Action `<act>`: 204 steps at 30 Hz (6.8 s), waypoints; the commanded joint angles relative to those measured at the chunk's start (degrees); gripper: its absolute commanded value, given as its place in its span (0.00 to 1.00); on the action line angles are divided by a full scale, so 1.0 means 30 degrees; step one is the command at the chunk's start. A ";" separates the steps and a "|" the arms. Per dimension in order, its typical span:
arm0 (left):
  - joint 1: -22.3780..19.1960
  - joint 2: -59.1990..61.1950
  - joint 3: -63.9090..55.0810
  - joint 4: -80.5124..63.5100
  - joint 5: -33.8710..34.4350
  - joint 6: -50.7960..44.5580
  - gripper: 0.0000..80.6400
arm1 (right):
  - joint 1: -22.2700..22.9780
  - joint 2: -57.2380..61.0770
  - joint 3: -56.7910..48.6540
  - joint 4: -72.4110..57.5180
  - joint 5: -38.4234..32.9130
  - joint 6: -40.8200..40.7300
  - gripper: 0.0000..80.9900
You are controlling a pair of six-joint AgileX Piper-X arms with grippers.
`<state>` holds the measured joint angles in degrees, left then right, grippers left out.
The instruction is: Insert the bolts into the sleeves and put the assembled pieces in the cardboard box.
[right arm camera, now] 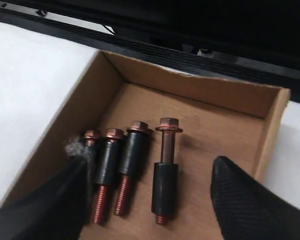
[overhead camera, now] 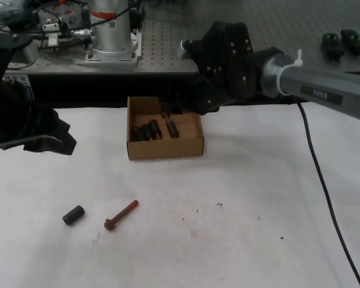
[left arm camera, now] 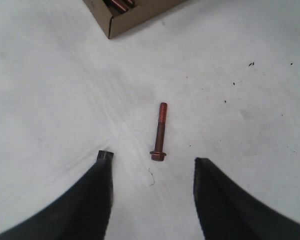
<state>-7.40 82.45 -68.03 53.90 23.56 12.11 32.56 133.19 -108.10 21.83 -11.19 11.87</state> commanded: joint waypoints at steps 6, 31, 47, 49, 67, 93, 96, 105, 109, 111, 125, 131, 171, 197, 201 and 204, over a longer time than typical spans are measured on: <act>0.0025 -0.0199 -0.0150 -0.0156 -0.0063 0.0102 0.46 | 0.0361 -0.0423 -0.0222 0.3883 -0.0447 -0.0025 0.58; 0.0025 -0.6955 -0.0150 0.1732 -0.7564 -0.0219 0.46 | 0.5197 -0.2507 -0.0222 1.0166 0.6981 0.3639 0.53; 0.0025 -0.7140 0.0549 -0.0010 -0.6351 -0.0620 0.46 | 0.5087 -0.3797 -0.0222 1.1731 0.6379 0.1724 0.53; 0.0025 -0.7140 0.1050 -0.0044 -0.6208 -0.0738 0.46 | 0.5583 -0.3864 -0.0222 1.1916 0.6379 0.1724 0.51; 0.0025 -0.7140 0.2203 0.0595 -0.6177 -0.1043 0.46 | 0.5835 -0.3750 0.1875 1.0913 0.5451 0.2608 0.05; 0.0025 -0.7140 0.2203 0.0510 -0.6177 -0.1043 0.46 | 0.1701 -0.3023 0.3190 0.9277 0.4281 0.1592 0.05; 0.0025 -0.7140 0.2203 0.0510 -0.6177 -0.1043 0.46 | 0.1246 -0.3023 0.3190 0.8814 0.4247 0.1592 0.05; 0.0025 -0.7140 0.2203 0.0455 -0.6177 -0.1043 0.46 | 0.1408 -0.3533 0.3143 1.1002 0.0397 0.1853 0.05; 0.0025 -0.7140 0.2203 0.0455 -0.6177 -0.1043 0.46 | 0.2902 -0.4690 0.3119 1.1605 0.0703 0.2155 0.05; 0.0025 -0.7140 0.2203 0.0460 -0.6341 -0.1043 0.46 | 0.3694 -0.5149 0.3119 1.1342 0.0954 0.3647 0.05; 0.0025 -0.9961 0.2203 0.1430 -0.9354 -0.1043 0.46 | 0.6639 -0.5112 0.3119 0.9619 0.0992 0.7411 0.44; 0.0025 -1.1198 0.2203 0.1430 -0.9354 -0.1043 0.46 | 0.6974 -0.5112 0.3119 0.8972 0.1123 1.0833 0.35; -0.3709 0.6684 -0.3261 -0.0302 -0.5613 0.3381 0.46 | 0.3636 -1.9426 1.6485 0.8900 0.3728 -0.1253 0.33; -0.5479 1.0517 -0.3334 0.0186 -0.5248 0.2491 0.43 | 0.3636 -2.0811 1.7031 0.8750 0.3836 -0.1250 0.33; -0.5479 1.1077 -0.3334 0.0186 -0.5163 0.1950 0.36 | 0.3636 -2.0811 1.7031 0.8977 0.3397 -0.1250 0.33; -0.5479 1.1144 -0.3334 0.0401 -0.5055 0.1804 0.20 | 0.3636 -2.0811 1.7031 0.9020 0.3397 -0.1250 0.33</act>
<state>-23.84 114.55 -77.82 54.14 7.83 18.89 43.55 71.33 -56.92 48.61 0.00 8.13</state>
